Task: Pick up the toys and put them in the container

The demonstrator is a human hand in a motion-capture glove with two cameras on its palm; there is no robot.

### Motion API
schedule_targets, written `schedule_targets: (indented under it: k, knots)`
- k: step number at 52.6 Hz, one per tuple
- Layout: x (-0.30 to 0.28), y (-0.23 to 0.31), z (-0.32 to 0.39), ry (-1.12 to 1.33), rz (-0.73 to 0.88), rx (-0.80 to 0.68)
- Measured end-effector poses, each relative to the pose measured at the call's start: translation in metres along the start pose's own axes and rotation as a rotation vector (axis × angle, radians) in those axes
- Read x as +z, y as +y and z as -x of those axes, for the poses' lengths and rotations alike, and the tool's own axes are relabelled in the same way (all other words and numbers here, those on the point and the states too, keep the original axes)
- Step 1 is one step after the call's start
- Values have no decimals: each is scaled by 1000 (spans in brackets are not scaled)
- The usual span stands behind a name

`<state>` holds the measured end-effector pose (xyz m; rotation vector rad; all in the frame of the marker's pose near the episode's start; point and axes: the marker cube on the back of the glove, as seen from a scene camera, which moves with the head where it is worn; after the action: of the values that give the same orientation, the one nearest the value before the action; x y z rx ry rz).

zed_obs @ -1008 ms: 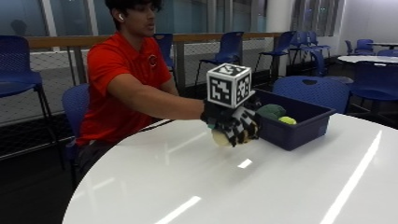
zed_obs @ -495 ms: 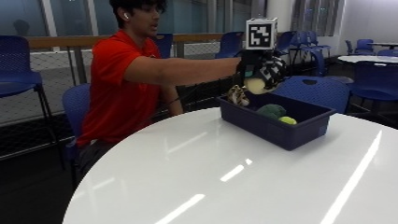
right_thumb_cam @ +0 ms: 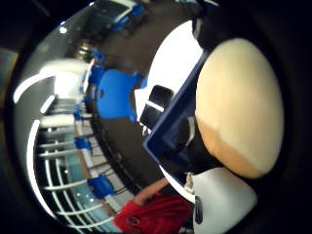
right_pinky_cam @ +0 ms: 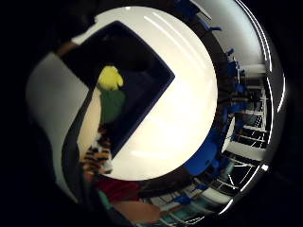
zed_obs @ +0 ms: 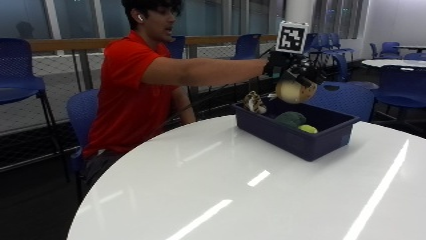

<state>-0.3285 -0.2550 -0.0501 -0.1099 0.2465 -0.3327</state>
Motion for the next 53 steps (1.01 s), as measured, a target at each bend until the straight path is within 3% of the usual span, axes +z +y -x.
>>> schedule_targets:
  k: [10, 22, 44, 53]
  knots:
    - [13, 16, -16, 25, -2, -45]
    - [35, 64, -41, -241, -25, -88]
    - [121, 175, -163, -141, 37, 236]
    - [140, 213, -197, -133, 32, 266]
